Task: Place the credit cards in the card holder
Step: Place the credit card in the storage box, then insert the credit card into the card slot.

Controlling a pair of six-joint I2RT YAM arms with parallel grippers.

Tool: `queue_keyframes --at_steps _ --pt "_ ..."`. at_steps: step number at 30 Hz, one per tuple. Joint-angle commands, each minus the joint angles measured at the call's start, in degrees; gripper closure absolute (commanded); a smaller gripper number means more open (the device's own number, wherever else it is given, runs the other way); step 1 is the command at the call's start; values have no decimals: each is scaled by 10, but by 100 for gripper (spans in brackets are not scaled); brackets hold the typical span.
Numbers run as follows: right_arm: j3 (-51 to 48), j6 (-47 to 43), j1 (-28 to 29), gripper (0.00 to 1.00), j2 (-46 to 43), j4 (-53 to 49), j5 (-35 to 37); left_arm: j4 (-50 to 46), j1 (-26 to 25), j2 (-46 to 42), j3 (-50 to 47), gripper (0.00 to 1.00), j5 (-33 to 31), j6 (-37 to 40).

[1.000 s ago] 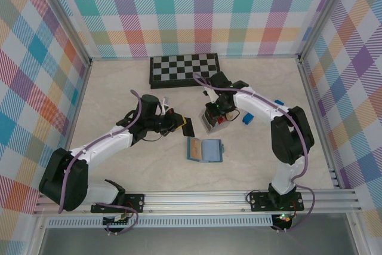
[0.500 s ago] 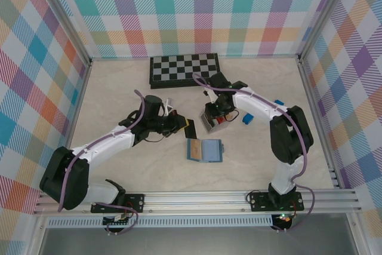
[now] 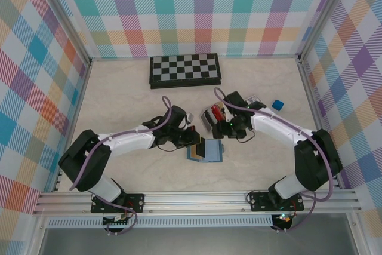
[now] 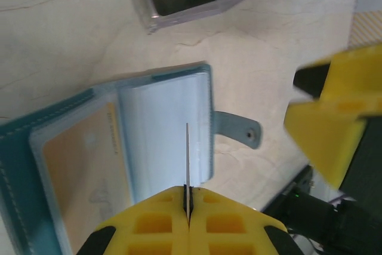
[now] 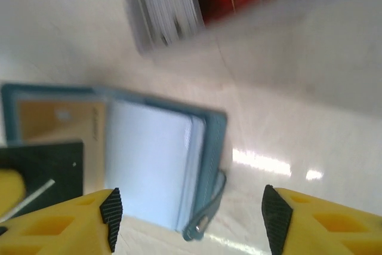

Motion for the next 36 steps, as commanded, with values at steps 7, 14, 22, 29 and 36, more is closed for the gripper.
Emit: queue_keyframes --at_steps 7,14,22,29,36 --pt "-41 43 4 32 32 47 -56 9 -4 27 -4 100 -19 26" --pt "-47 46 4 38 64 75 -58 20 -5 49 -3 100 -25 25" --pt "-71 55 5 65 91 110 -65 73 -5 62 -29 100 -9 -1" --pt "-88 65 4 77 99 132 -76 96 -6 79 -40 100 -14 -9" --pt "-98 74 4 85 99 149 -90 96 -10 67 -53 100 -26 -14"
